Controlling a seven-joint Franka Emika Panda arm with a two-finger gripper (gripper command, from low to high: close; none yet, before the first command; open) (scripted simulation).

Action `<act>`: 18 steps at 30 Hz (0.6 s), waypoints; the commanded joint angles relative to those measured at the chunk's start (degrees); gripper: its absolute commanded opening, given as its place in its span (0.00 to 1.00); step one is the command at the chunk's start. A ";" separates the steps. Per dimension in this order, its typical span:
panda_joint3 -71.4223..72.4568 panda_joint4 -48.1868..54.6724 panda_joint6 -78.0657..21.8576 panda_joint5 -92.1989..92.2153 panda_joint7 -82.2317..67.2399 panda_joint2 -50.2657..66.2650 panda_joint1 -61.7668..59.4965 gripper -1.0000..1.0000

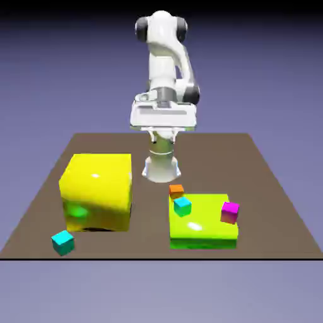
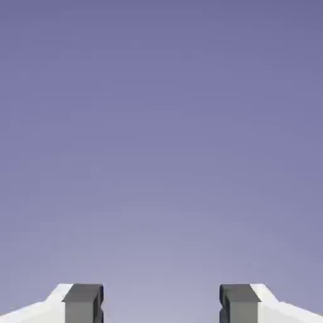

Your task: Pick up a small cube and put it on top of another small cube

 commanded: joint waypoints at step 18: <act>-23.29 24.48 -18.86 12.63 -41.44 37.38 7.40 0.50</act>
